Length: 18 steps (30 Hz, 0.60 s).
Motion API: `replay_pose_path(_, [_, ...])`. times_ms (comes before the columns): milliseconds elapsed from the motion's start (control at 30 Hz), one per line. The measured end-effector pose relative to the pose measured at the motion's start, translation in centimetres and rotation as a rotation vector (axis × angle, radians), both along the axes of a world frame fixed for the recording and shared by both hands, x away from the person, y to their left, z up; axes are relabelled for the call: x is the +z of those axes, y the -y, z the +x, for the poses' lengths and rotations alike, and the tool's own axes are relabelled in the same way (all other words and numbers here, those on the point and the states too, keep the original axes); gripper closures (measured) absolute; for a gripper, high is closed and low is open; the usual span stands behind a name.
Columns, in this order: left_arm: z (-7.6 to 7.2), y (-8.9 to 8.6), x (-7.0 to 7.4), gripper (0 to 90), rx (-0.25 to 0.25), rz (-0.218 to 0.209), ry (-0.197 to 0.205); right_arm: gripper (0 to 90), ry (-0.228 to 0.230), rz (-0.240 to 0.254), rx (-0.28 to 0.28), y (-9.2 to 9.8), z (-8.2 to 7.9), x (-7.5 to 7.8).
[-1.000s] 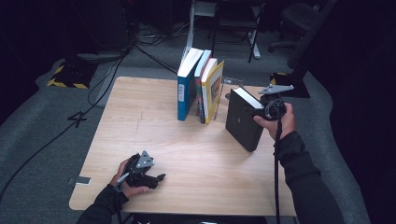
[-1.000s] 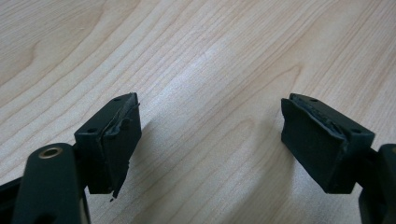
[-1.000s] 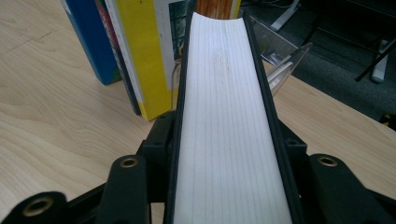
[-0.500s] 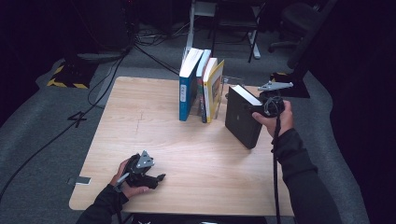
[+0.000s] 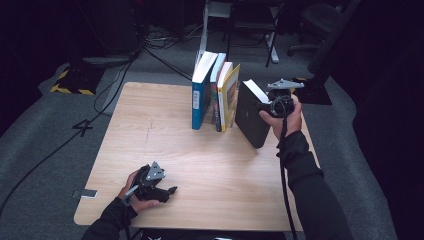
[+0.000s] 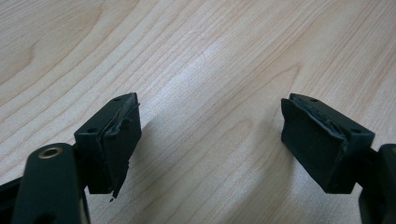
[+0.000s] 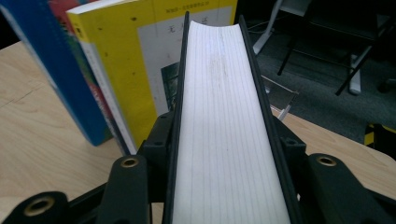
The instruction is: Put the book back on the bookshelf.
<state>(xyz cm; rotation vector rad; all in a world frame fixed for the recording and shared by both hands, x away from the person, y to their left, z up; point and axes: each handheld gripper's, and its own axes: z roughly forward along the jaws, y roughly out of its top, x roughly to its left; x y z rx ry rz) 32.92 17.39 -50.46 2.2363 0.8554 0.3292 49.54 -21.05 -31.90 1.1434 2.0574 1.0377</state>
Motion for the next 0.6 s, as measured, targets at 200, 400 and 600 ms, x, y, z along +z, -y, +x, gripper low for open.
replay_pose_path(200, [0.0,0.0,0.0,20.0,-0.005,0.002,0.001,53.1,-0.027,0.019,-0.037,0.1,1.3,-1.4])
replay_pose_path(400, [0.0,0.0,0.0,20.0,-0.006,0.003,0.002,52.2,-0.054,0.037,-0.027,0.7,1.6,-1.6])
replay_pose_path(600, [0.0,0.0,0.0,20.0,-0.005,0.002,0.002,50.1,-0.099,0.013,0.006,1.3,1.6,-1.4])
